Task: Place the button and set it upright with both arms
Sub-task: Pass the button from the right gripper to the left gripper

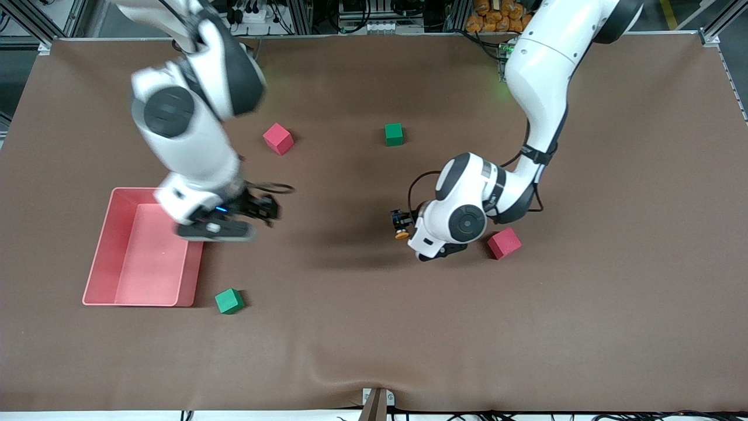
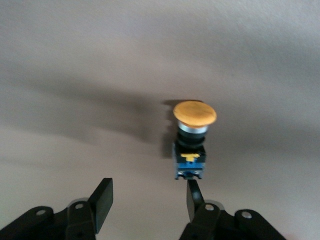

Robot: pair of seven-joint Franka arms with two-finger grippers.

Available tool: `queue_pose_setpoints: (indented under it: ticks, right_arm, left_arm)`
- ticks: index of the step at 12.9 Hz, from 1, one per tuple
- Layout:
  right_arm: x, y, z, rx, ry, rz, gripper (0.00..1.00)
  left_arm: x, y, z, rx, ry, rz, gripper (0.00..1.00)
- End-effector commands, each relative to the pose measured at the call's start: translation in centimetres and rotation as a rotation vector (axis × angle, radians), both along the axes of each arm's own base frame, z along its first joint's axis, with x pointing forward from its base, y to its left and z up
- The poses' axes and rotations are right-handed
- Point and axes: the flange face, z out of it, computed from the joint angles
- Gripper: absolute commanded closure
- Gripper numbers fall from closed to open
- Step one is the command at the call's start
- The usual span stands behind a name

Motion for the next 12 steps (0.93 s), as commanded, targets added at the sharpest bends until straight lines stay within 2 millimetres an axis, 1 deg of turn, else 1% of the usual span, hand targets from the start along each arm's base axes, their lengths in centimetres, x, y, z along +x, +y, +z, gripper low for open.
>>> queue_pose_setpoints:
  ticks: [1, 3, 4, 5, 6, 8, 9, 11, 12]
  right_arm:
    - [-4.0, -5.4, 6.0, -0.026, 0.033, 0.006, 0.00]
    - [-5.2, -10.5, 9.1, -0.026, 0.054, 0.013, 0.00]
    - [-5.4, -13.4, 10.0, -0.003, 0.074, 0.016, 0.00]
    - [-5.9, -15.6, 10.7, 0.001, 0.088, 0.008, 0.00]
    - [-6.5, -17.5, 11.3, 0.000, 0.103, -0.012, 0.00]
    - [-7.0, -20.6, 12.9, 0.004, 0.086, -0.056, 0.00]
    - [-7.0, -22.5, 13.1, 0.005, 0.082, -0.088, 0.00]
    - [-7.1, -26.7, 13.1, 0.009, 0.091, -0.035, 0.00]
    - [-7.2, -27.7, 13.1, 0.012, 0.093, -0.013, 0.00]
  left_arm:
    - [0.1, -1.9, -0.2, -0.018, -0.023, 0.023, 0.35]
    - [-0.4, -3.7, -1.4, -0.039, -0.041, 0.050, 0.35]
    - [-0.6, -4.4, -2.2, -0.042, -0.051, 0.048, 0.39]
    - [-0.8, -4.7, -2.8, -0.043, -0.058, 0.050, 0.40]
    - [-1.0, -4.9, -3.2, -0.041, -0.056, 0.048, 0.40]
    - [-1.4, -5.0, -3.8, -0.028, -0.044, 0.062, 0.40]
    - [-1.7, -5.1, -4.1, -0.022, -0.041, 0.059, 0.40]
    - [-1.8, -5.3, -4.0, -0.014, -0.044, 0.047, 0.40]
    - [-1.8, -5.2, -3.9, -0.012, -0.043, 0.047, 0.40]
